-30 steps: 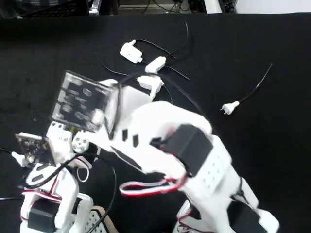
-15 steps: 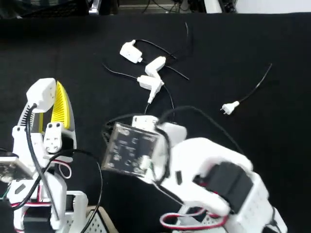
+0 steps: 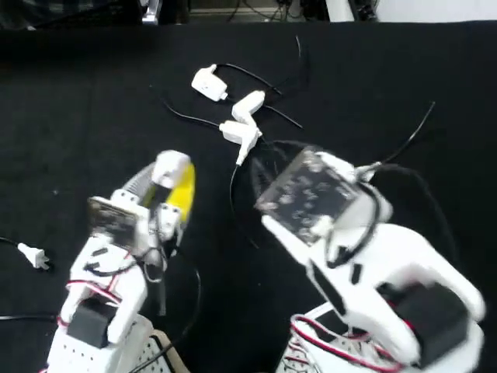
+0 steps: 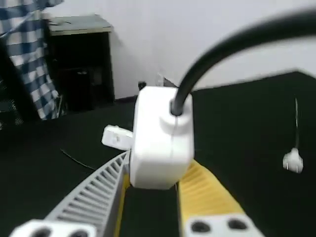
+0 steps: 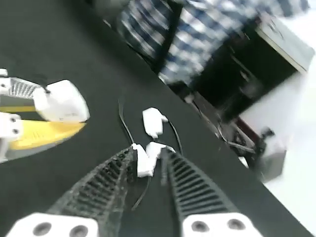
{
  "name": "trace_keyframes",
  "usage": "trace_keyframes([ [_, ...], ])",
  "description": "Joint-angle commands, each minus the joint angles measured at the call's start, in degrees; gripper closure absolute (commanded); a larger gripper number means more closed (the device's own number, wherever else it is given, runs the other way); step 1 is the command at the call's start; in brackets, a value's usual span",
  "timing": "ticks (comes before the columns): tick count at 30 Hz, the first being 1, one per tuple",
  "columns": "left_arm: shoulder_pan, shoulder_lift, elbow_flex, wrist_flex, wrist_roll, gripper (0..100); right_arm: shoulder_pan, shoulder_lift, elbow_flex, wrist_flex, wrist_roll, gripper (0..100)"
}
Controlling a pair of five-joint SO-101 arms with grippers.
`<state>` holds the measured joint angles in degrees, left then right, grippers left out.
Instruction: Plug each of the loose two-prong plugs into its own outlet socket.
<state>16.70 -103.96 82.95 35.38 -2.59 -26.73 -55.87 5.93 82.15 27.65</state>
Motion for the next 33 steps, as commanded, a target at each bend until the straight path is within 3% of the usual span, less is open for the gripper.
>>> trace_keyframes([
  [1, 3.30, -0.26, 5.67, -1.32, -11.52, 95, 2.73, -4.88, -3.74, 4.31, 0.62, 86.1],
  [5, 1.54, -0.26, 12.26, 0.44, -20.13, 95, 2.73, -10.86, -3.47, 7.03, 4.75, 85.0],
  [12, 1.71, -0.26, 14.11, 18.99, -35.78, 95, 2.73, -13.41, -3.38, 10.99, 5.63, 85.0],
  [19, 1.19, -0.26, 14.37, 27.78, -45.01, 95, 2.73, -13.85, -1.71, 10.99, 5.63, 85.0],
  [22, 1.10, -0.26, 14.46, 28.40, -45.71, 93, 2.73, -13.85, -1.54, 10.99, 5.63, 85.0],
  [27, 1.01, -0.26, 13.93, 28.48, -42.99, 79, 2.73, -13.85, -1.54, 10.99, 5.71, 85.0],
  [33, 1.10, -0.26, 13.85, 28.40, -41.93, 78, 2.73, -13.85, -1.54, 10.99, 5.71, 85.0],
])
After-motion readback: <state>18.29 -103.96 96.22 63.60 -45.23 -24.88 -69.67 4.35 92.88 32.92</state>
